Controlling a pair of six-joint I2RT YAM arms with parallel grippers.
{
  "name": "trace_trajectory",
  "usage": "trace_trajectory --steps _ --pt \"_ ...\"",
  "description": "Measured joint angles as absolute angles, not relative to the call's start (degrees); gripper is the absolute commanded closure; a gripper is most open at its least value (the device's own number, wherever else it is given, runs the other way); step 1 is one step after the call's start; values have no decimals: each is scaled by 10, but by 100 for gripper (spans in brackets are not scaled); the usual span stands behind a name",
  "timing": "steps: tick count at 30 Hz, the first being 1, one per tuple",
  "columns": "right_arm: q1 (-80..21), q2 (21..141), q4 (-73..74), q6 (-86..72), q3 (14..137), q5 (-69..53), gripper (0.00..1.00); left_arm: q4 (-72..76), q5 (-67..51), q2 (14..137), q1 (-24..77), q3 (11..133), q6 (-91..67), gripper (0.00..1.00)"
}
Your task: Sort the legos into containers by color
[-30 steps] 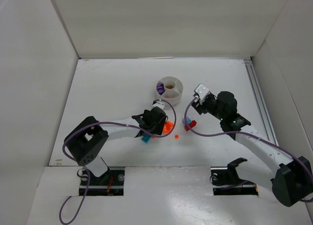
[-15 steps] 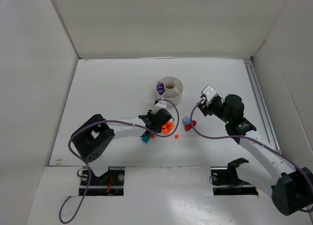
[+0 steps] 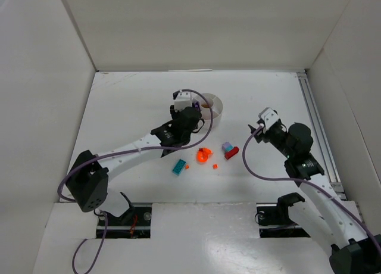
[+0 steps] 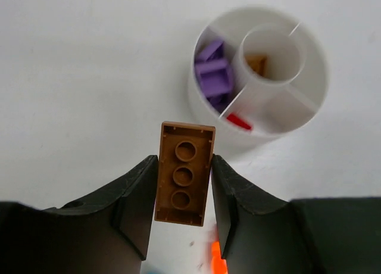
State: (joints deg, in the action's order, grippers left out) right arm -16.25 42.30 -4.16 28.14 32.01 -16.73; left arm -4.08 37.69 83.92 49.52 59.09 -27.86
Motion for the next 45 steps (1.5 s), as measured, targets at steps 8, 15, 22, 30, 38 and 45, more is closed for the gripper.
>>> trace_trajectory --steps 8,15,22,30,38,45 --pt "-138 405 3 292 311 -163 36 198 364 842 475 597 -212 61" --pt "-130 389 43 304 311 -143 36 292 316 953 451 656 -174 63" --pt "-128 368 68 312 311 -127 36 265 293 951 448 649 -182 56" --pt "-124 374 77 326 311 -129 34 51 255 812 391 615 -255 16" --pt "-123 396 82 341 311 -149 32 -133 201 808 253 536 -371 3" --pt "-123 398 86 349 311 -160 31 -190 174 847 243 497 -430 0"
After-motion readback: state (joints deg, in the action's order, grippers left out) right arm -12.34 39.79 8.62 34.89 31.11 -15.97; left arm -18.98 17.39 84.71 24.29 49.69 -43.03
